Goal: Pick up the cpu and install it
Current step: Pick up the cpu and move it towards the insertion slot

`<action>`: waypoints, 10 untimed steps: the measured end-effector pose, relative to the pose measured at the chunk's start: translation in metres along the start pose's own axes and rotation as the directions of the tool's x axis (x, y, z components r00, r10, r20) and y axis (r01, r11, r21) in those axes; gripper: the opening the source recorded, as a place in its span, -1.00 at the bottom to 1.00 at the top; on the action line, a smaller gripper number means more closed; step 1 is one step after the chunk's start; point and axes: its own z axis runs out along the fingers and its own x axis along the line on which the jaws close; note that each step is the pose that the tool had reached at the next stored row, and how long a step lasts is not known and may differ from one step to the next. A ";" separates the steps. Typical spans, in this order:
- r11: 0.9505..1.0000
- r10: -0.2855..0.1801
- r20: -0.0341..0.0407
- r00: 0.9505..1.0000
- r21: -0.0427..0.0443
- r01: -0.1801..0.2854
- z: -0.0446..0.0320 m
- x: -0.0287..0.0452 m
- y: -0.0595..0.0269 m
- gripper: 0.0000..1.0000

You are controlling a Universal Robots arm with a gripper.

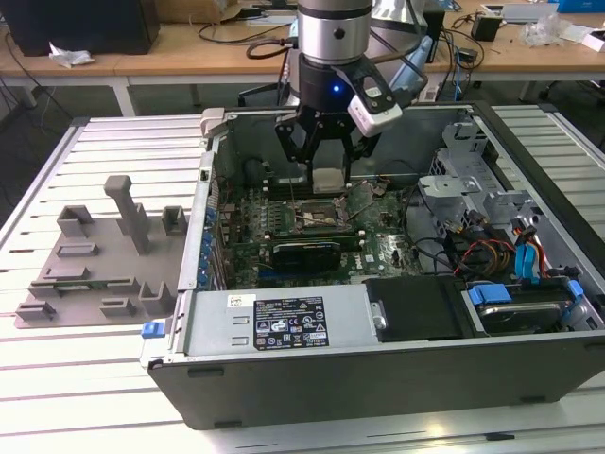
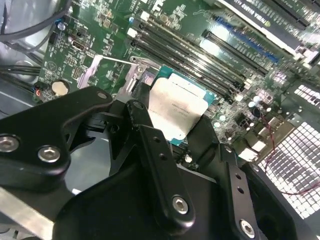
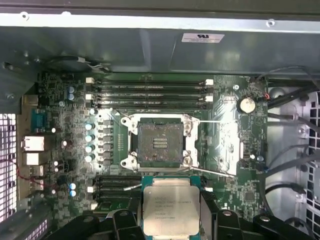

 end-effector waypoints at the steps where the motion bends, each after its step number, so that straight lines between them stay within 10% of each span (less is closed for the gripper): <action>1: 1.000 0.000 0.000 1.000 -0.001 0.000 0.0014 0.0007 0.0016 0.09; 10: 1.000 0.000 0.000 1.000 -0.005 0.000 0.0143 0.0096 0.0163 0.09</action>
